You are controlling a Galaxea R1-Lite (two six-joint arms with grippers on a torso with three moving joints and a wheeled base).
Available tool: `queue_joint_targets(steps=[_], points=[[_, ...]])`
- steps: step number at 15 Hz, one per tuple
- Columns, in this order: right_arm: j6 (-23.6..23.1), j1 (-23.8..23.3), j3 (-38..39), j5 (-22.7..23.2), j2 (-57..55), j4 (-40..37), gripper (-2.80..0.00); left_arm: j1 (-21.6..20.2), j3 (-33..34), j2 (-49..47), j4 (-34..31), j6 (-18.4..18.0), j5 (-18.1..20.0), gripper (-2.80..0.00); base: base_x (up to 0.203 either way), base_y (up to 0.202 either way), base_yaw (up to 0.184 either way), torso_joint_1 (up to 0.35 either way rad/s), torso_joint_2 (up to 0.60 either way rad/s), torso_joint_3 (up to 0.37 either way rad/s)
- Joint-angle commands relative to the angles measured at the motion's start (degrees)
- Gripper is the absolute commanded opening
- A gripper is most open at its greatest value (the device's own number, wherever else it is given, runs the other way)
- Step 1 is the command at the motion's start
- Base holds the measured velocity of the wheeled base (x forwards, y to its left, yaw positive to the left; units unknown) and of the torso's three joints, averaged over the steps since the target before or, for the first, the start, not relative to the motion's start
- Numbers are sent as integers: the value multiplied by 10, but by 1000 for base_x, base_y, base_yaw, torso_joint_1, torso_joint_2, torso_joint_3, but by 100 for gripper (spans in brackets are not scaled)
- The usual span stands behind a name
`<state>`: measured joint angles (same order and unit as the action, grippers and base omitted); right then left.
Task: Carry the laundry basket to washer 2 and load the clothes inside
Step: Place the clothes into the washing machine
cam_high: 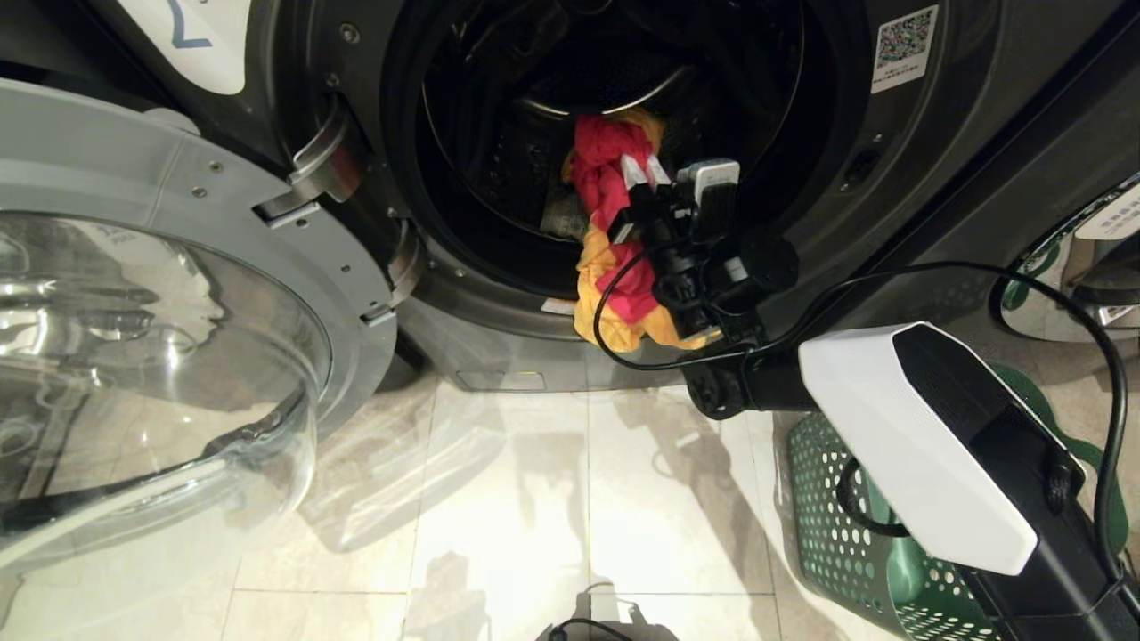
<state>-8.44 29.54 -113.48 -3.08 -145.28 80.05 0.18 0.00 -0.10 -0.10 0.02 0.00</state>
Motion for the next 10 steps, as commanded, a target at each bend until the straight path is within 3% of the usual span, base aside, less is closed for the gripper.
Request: queue_joint_targets(steps=[1,4,7,8,9,10], points=[[-1,-3,1,-1,-4,-7,-280,0,0,-1,0,0,0,-280,0,0,0,0,0,0],[-1,-2,2,0,7,-22,-280,0,0,0,0,0,0,-280,0,0,0,0,0,0],[-3,-3,0,-33,14,-54,-280,0,0,0,0,0,0,-280,0,0,0,0,0,0],[-3,-3,0,-54,15,-72,-60,0,0,-1,0,1,0,-280,0,0,0,0,0,0],[-3,-4,0,-73,23,-92,0,0,0,-1,0,1,0,-280,0,0,0,0,0,0],[-3,-7,-1,-73,31,-104,0,0,0,0,0,0,0,-280,0,0,0,0,0,0]])
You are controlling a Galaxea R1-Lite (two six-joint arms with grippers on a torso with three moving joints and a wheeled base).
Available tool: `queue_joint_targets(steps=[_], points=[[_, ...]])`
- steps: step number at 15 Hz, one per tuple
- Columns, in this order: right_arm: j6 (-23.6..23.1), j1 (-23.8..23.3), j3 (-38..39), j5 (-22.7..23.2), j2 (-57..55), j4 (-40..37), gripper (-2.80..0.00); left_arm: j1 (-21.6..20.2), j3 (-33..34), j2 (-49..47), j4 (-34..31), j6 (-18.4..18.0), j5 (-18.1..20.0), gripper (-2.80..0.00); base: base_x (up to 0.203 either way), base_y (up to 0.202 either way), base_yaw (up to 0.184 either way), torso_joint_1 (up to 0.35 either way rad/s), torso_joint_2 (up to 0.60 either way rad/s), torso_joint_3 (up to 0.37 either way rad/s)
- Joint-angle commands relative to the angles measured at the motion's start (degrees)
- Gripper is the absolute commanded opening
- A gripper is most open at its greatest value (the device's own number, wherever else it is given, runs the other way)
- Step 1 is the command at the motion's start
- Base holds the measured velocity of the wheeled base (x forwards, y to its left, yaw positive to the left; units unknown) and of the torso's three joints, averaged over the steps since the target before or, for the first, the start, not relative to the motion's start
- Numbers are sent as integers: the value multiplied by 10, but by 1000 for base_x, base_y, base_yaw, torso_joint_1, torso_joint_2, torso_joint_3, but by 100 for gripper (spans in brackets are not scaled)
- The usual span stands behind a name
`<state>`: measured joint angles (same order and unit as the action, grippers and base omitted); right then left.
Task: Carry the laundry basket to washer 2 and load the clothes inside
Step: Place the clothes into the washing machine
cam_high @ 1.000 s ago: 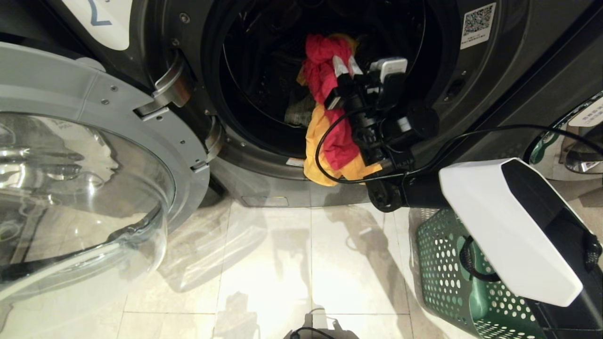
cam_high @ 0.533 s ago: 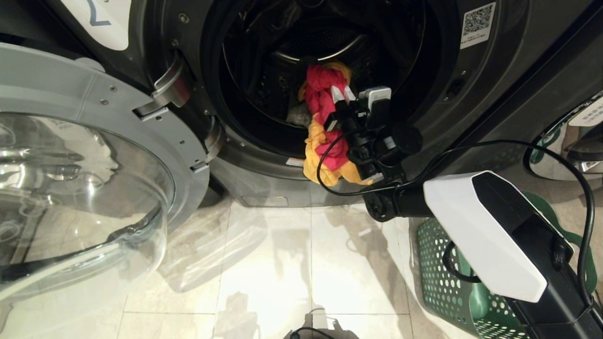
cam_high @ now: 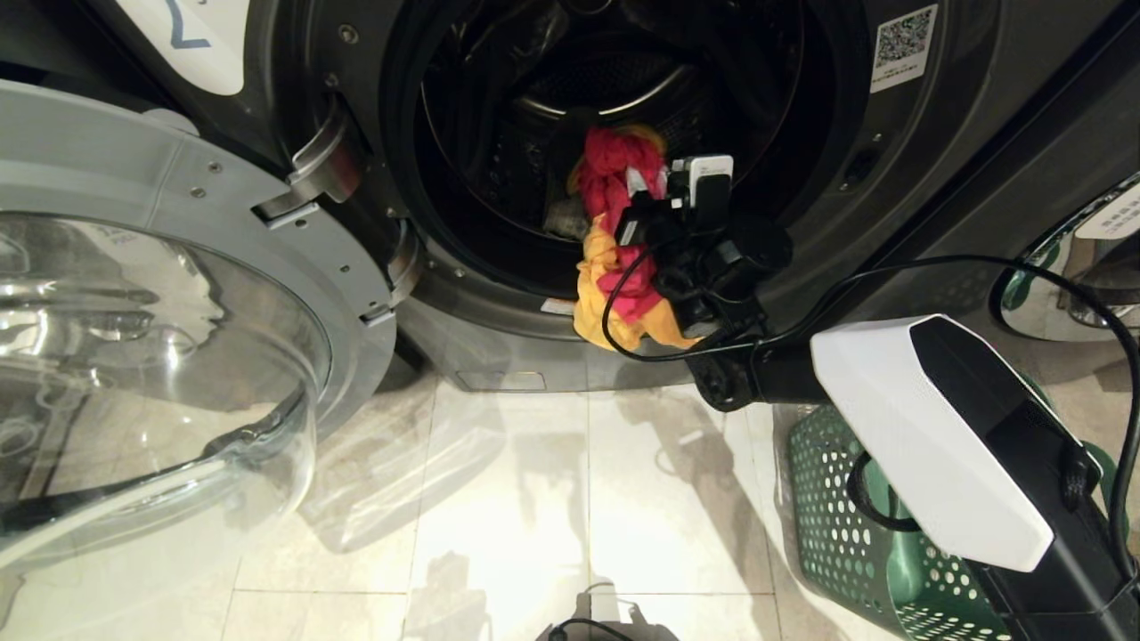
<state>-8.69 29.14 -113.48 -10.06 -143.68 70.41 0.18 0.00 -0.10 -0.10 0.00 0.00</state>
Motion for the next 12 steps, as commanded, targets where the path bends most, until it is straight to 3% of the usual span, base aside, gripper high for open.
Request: queue_joint_targets(steps=[1,6,8,12], points=[[-2,-2,-1,-3,20,-17,0,0,0,0,0,0,0,-280,0,0,0,0,0,0],[2,-1,2,-9,57,-47,0,0,0,0,0,1,0,-280,0,0,0,0,0,0],[6,-2,2,-22,82,-108,0,0,0,-1,0,1,0,-280,0,0,0,0,0,0],[7,15,16,-29,118,-117,0,0,0,0,0,0,0,-280,0,0,0,0,0,0]])
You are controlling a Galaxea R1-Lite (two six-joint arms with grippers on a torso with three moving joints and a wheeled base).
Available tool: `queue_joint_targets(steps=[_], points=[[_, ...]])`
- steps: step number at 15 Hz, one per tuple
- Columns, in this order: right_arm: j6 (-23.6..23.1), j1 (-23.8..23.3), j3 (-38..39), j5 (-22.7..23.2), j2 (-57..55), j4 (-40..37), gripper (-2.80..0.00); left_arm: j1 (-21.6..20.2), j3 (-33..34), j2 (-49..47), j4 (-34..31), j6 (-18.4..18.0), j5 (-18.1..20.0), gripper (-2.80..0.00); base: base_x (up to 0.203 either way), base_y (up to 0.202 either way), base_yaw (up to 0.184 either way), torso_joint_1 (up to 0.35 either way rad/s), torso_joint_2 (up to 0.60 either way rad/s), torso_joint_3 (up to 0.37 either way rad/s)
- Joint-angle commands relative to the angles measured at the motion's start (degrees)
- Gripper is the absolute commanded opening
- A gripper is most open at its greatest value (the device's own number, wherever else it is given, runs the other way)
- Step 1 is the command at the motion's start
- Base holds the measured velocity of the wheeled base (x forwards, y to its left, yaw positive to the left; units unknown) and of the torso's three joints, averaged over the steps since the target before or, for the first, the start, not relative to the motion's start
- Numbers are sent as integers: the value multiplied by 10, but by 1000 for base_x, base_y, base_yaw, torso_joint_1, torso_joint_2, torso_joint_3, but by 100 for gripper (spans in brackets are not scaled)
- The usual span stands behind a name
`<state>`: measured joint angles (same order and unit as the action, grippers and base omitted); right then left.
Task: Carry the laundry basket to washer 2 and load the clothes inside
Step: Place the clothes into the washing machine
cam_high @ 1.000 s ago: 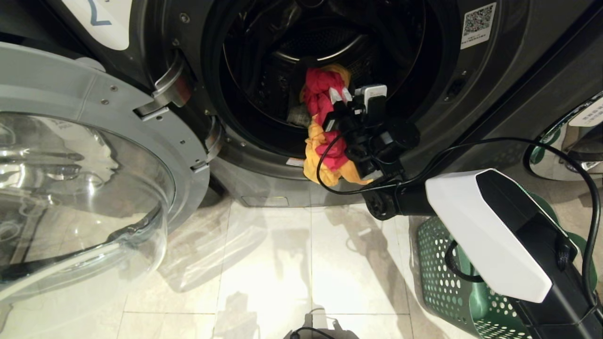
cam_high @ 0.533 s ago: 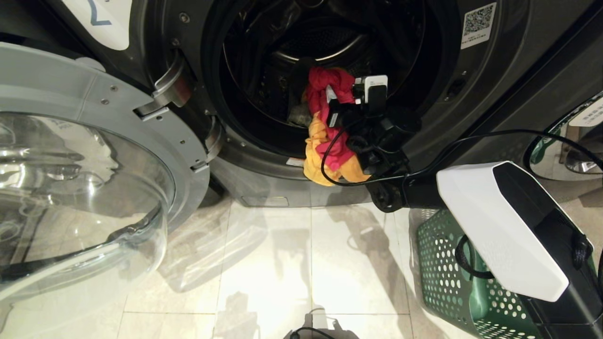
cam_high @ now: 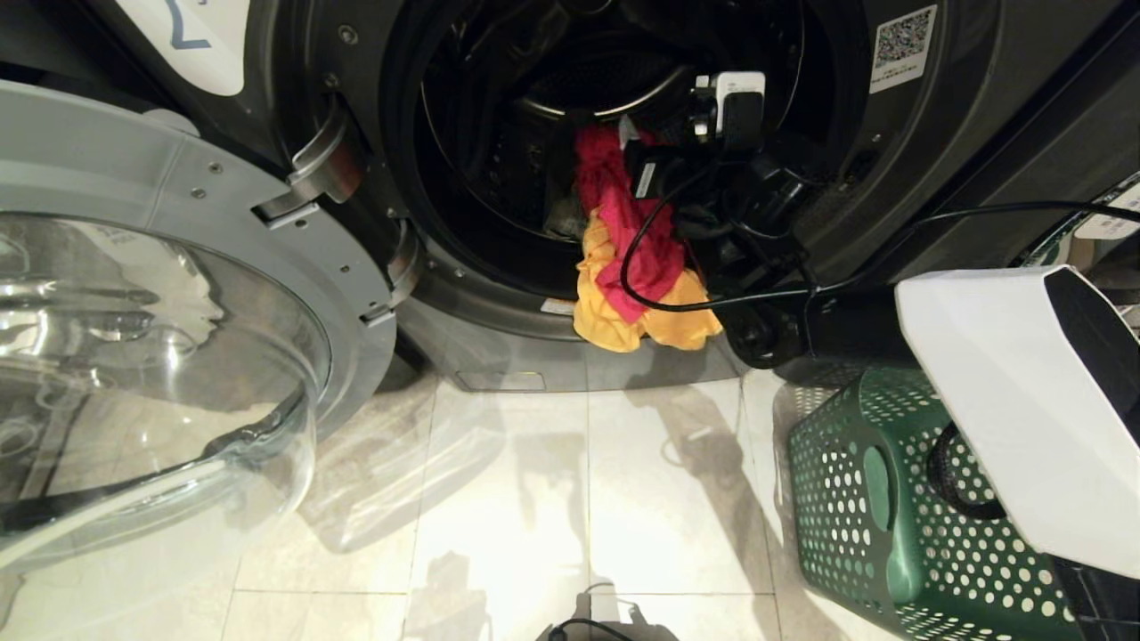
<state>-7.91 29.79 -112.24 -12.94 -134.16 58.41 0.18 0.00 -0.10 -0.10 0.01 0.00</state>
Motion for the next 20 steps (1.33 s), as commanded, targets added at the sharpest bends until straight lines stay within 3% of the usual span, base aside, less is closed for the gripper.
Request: queue_joint_targets(steps=[1,5,11,15,20], points=[[-1,11,4,-1,27,5,0,0,0,0,0,0,0,-280,0,0,0,0,0,0],[2,20,44,-1,62,2,0,0,0,-1,0,0,0,-280,0,0,0,0,0,0],[23,47,214,5,158,-23,0,0,0,0,0,1,0,-280,0,0,0,0,0,0],[36,72,298,11,195,-96,0,0,0,-1,0,0,0,-280,0,0,0,0,0,0],[74,80,319,11,176,-209,0,0,0,0,0,1,0,-280,0,0,0,0,0,0]])
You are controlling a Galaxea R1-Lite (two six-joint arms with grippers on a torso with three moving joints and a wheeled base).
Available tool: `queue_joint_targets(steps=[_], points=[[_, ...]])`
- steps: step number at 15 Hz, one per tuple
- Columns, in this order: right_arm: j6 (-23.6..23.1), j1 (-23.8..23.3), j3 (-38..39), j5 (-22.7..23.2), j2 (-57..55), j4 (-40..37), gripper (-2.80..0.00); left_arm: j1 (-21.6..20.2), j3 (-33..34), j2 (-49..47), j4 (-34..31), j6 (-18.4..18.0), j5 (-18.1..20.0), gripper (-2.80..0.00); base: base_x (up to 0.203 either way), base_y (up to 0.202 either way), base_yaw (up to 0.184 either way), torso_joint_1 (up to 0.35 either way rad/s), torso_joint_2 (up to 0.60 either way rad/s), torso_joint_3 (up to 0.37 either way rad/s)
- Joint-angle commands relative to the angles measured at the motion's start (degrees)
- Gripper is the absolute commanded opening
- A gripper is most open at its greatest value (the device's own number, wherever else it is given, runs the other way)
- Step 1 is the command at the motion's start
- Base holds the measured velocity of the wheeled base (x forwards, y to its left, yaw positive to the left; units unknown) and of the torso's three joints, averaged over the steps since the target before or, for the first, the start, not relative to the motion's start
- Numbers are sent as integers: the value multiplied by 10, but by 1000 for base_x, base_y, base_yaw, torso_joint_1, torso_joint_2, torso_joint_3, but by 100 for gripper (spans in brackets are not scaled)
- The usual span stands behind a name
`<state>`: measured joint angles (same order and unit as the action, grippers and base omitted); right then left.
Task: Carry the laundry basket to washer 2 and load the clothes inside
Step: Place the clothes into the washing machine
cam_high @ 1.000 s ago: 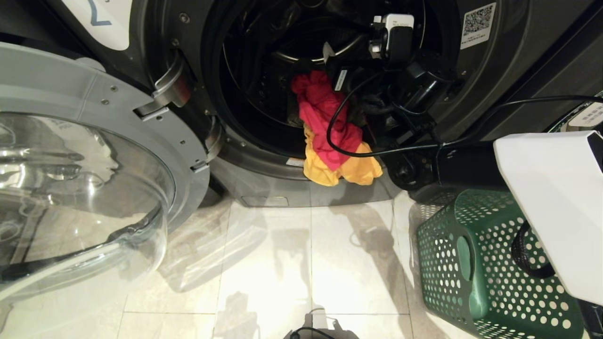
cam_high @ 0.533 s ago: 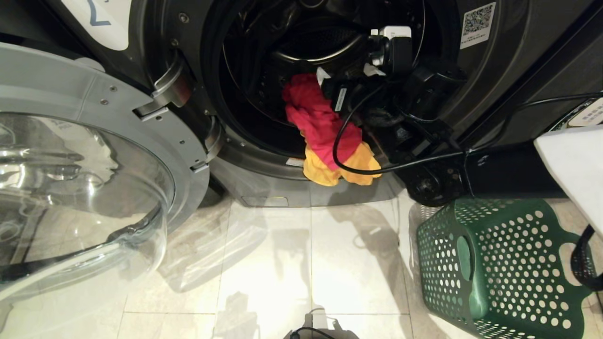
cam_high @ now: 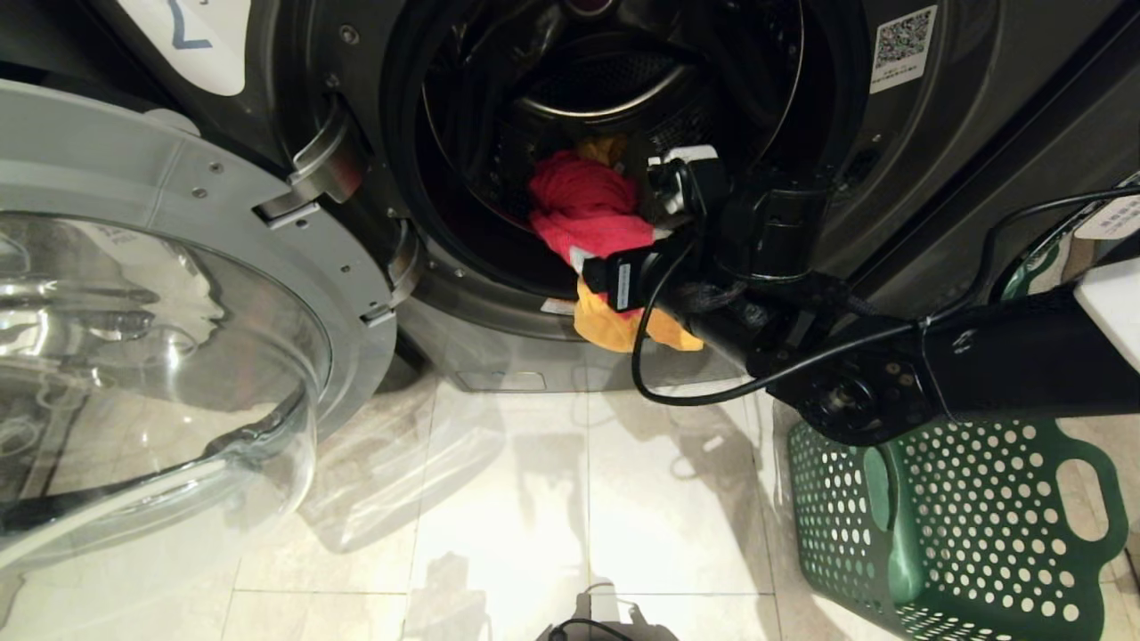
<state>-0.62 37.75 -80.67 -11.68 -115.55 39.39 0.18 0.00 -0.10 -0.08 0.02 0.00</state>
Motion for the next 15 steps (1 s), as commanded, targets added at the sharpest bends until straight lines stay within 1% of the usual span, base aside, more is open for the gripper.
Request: queue_joint_targets(steps=[1,2,4,6,9,12,13,15], points=[[1,-3,2,-2,-20,-48,0,0,0,0,0,0,0,-280,0,0,0,0,0,0],[1,-9,-2,-3,-30,-67,0,0,0,0,0,0,0,-280,0,0,0,0,0,0],[-4,-24,-10,-5,-52,-74,0,0,0,0,0,1,0,-280,0,0,0,0,0,0],[-8,-36,-46,-13,-80,-73,0,0,0,-1,0,0,0,-280,0,0,0,0,0,0],[-56,-66,-112,-40,-128,-72,0,0,0,0,0,0,0,-280,0,0,0,0,0,0],[-67,-77,-161,-44,-162,-70,0,0,0,-1,0,1,0,-280,0,0,0,0,0,0],[-77,-79,-164,-44,-169,-70,0,0,0,0,0,1,0,-280,0,0,0,0,0,0],[-82,-80,-168,-44,-180,-69,0,0,0,-1,0,1,0,-280,0,0,0,0,0,0]])
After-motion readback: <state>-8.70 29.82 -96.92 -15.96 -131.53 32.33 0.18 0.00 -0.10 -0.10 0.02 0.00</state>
